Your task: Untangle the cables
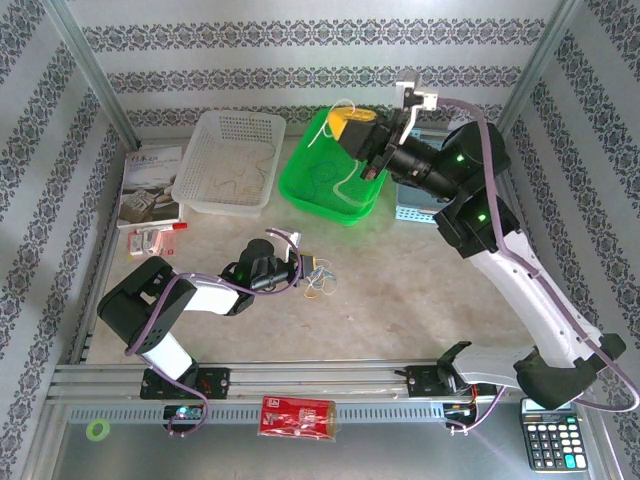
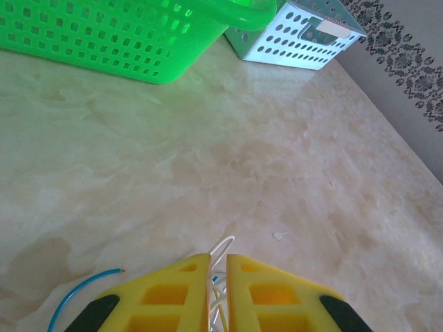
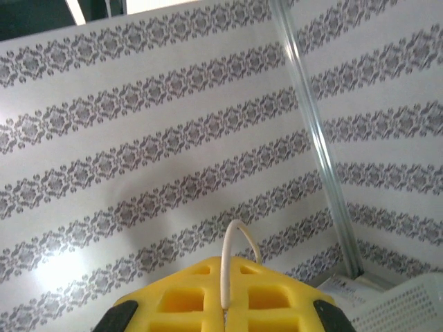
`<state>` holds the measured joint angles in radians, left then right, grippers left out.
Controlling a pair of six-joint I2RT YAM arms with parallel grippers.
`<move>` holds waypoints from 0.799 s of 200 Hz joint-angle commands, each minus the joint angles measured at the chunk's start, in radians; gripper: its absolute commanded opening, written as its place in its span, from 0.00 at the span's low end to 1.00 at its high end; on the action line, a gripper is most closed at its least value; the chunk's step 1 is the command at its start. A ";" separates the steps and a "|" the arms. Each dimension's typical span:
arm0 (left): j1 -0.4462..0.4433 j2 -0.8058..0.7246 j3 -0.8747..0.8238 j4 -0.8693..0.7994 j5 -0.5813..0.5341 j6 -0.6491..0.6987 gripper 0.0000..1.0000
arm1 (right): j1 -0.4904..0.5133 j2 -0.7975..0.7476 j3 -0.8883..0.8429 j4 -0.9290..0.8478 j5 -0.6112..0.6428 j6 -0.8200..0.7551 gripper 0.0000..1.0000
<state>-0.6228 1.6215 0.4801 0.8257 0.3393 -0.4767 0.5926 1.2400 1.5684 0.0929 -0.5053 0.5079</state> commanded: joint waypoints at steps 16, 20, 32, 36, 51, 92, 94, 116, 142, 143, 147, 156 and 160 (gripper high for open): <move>-0.012 -0.016 -0.017 0.059 0.016 -0.017 0.14 | -0.066 0.015 0.052 -0.017 0.042 -0.027 0.00; -0.012 -0.020 -0.016 0.058 0.018 -0.019 0.15 | -0.074 0.014 0.046 -0.020 0.053 -0.030 0.00; -0.012 -0.036 -0.015 0.052 0.019 -0.022 0.15 | -0.103 0.009 0.025 -0.021 0.075 -0.033 0.00; -0.013 -0.042 -0.016 0.050 0.018 -0.023 0.17 | -0.113 0.007 0.017 -0.022 0.081 -0.037 0.00; -0.012 -0.070 -0.015 0.037 0.021 -0.026 0.21 | -0.154 0.000 -0.019 -0.016 0.113 -0.035 0.00; -0.012 -0.162 -0.003 -0.039 0.017 -0.017 0.36 | -0.275 0.006 -0.099 -0.002 0.199 -0.046 0.00; -0.012 -0.167 -0.003 -0.043 0.017 -0.017 0.37 | -0.283 0.009 -0.103 -0.001 0.200 -0.045 0.00; -0.014 -0.217 0.003 -0.087 0.008 -0.011 0.45 | -0.362 0.043 -0.127 0.010 0.224 -0.031 0.00; -0.013 -0.278 0.012 -0.145 -0.014 -0.007 0.54 | -0.459 0.097 -0.152 0.037 0.253 0.016 0.00; -0.012 -0.281 0.013 -0.148 -0.016 -0.006 0.54 | -0.463 0.099 -0.152 0.038 0.255 0.019 0.00; -0.012 -0.290 0.014 -0.159 -0.020 -0.005 0.55 | -0.477 0.108 -0.155 0.042 0.264 0.024 0.00; -0.013 -0.310 0.018 -0.180 -0.029 -0.004 0.57 | -0.499 0.126 -0.157 0.046 0.288 0.030 0.00; -0.012 -0.321 0.019 -0.187 -0.032 -0.001 0.58 | -0.510 0.133 -0.161 0.048 0.302 0.029 0.00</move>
<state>-0.6228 1.3605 0.4732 0.7216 0.3332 -0.4942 0.1345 1.3361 1.4296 0.0917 -0.2813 0.5026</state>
